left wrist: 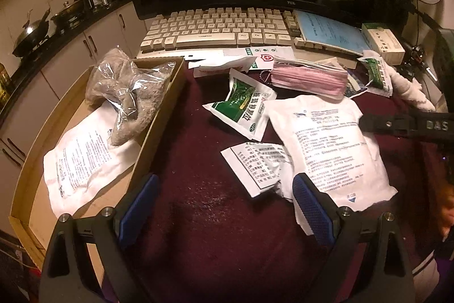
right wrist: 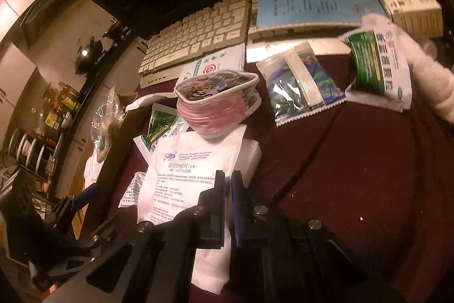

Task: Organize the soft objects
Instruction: 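Grasp the crumpled white printed leaflet with the left gripper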

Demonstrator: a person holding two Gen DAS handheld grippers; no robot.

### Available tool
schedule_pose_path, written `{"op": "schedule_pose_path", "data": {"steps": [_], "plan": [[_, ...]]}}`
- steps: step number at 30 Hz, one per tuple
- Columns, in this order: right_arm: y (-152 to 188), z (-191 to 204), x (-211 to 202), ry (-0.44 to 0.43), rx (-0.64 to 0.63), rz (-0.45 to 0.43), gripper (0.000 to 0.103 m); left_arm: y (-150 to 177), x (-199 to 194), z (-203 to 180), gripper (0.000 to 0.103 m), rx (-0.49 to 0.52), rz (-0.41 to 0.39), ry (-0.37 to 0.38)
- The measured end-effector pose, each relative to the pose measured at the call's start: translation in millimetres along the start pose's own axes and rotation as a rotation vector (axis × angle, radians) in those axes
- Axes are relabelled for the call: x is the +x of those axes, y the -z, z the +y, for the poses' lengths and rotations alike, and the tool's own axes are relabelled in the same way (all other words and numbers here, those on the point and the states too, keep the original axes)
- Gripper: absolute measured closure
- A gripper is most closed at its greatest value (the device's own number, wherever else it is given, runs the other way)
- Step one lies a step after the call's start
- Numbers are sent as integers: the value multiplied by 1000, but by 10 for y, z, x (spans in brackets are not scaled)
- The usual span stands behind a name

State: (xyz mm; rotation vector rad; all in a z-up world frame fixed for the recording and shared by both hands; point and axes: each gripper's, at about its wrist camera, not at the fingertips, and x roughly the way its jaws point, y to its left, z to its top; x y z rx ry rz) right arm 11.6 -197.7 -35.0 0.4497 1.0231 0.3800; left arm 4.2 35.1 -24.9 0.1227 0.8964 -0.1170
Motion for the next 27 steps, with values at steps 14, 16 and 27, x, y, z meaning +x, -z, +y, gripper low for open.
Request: {"op": "schedule_pose_path", "data": {"steps": [14,16,27], "plan": [[171,163,-73,17,-33,-3,100,52,110,-35,8,3,21,29],[117,192,-138,44,-61,-30,100,40,85,-21,8,3,15,20],[-126,-238,-187,168,4,-91,100,-173,320,-155,8,-14,68,106]]}}
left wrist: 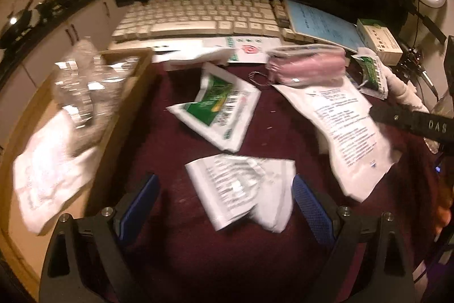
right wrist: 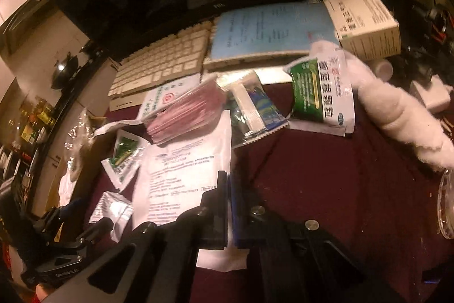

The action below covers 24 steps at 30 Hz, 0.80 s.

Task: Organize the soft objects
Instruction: 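Grasp the crumpled white printed leaflet with the left gripper, then lift the leaflet with the left gripper while the right gripper carries the paper sheet toward the box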

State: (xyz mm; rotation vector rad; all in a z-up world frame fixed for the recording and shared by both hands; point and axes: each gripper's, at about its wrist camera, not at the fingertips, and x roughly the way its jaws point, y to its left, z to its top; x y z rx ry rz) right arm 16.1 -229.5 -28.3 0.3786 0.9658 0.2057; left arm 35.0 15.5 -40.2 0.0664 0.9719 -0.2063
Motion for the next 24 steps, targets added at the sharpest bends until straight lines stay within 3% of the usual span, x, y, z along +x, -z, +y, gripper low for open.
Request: {"op": "schedule_pose_path", "data": {"steps": [1,2,3,4,6,7,8,11,17,18,22,24], "plan": [[-4,0,9,-3,-3,3,97,-20,55,-34,9,0,10,8],[-4,4,3,-5,-3,-2,97,-28,102,-53,23,-3,19,13],[3,1,-9,-4,-6,-4,96,-33,119,-82,26,7,1,-9],[-2,20,-19,2,-16,-1,93,-32,116,-110,46,20,-13,-21],[19,57,-63,-9,-36,0,72,-23,101,-130,54,32,-22,-22],[24,78,-72,-15,-44,-1,54,-13,86,-114,57,25,-24,-7],[27,110,-85,-21,-59,-6,47,3,62,-86,58,13,-25,10],[31,158,-93,-9,-71,7,47,97,-31,32,59,-19,-27,37],[106,-38,-12,-59,41,87,47,296,-187,201,59,-45,-11,75],[123,-44,-3,-76,50,97,49,286,-171,195,59,-39,-9,73],[145,57,-17,-94,55,115,77,243,-158,100,59,-18,-1,89],[129,155,-100,-100,36,101,80,219,-169,25,59,10,-11,87]]}}
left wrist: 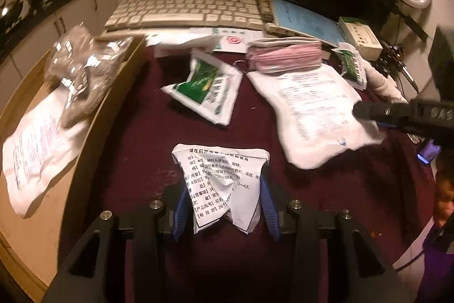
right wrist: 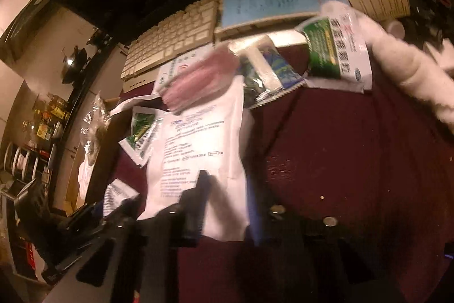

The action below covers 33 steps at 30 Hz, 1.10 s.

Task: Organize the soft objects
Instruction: 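Lift the leaflet with the left gripper while the right gripper carries the paper sheet toward the box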

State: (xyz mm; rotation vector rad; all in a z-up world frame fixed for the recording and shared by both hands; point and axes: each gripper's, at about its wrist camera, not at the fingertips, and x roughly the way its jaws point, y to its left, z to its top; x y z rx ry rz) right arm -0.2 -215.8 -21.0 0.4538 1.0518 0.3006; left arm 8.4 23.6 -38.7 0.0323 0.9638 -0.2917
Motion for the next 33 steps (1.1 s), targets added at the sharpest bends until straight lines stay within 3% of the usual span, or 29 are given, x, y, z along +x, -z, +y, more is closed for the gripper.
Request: {"op": "schedule_pose_path", "data": {"steps": [5,14,17,24,33], "plan": [[-78,233,-70,-90,-24,-5,82,-71,55,-146,59,28,-1,9],[-240,190,339,-112,63,14,81,-33,97,-190,59,18,13,14],[-212,135,393,-126,98,10,89,9,35,-118,59,0,11,17],[-167,227,117,-137,38,-69,94,93,-108,-7,59,-53,-2,37],[-103,272,12,-101,0,-69,95,-3,-57,-59,59,-55,2,34]]}}
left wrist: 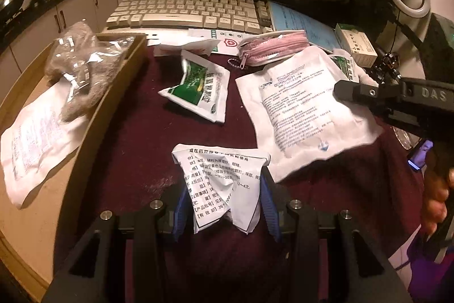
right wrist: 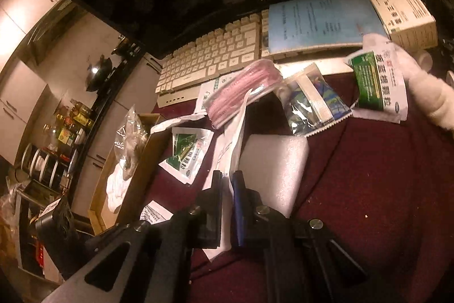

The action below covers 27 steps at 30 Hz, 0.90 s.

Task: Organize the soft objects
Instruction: 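Lift the leaflet with the left gripper while the right gripper carries the paper sheet toward the box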

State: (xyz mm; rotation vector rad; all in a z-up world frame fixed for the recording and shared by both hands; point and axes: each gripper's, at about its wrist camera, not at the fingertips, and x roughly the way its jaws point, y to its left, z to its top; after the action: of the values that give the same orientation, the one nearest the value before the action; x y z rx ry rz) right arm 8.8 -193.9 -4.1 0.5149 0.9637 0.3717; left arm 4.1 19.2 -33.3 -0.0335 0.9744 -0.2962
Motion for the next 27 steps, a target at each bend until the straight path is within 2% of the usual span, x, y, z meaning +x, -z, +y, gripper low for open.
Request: {"op": "schedule_pose_path", "data": {"steps": [6,8,12,15,20,22,24,25,26,27], "plan": [[15,16,-14,-20,-6,-8,95,-131,212,-123,59,28,28,8],[11,-7,24,-31,12,-5,92,-132,229,-184,59,59,21,-13],[-26,-29,128,-17,20,-15,92,-162,253,-160,59,37,21,13],[-42,-90,208,-26,49,-4,90,-157,256,-182,59,53,25,3],[-34,-104,275,-26,51,6,73,-181,270,-197,59,58,20,-2],[-33,-121,303,-37,64,10,72,-179,272,-202,59,66,20,-6],[-19,-127,303,-16,65,3,74,-194,278,-202,59,62,22,-4],[-14,-120,298,-5,59,-5,86,-197,275,-188,59,52,19,1],[-15,-115,285,-4,50,-13,92,-192,269,-168,59,38,13,6],[-10,-120,263,-9,52,-20,92,-183,260,-149,59,25,5,9]]}}
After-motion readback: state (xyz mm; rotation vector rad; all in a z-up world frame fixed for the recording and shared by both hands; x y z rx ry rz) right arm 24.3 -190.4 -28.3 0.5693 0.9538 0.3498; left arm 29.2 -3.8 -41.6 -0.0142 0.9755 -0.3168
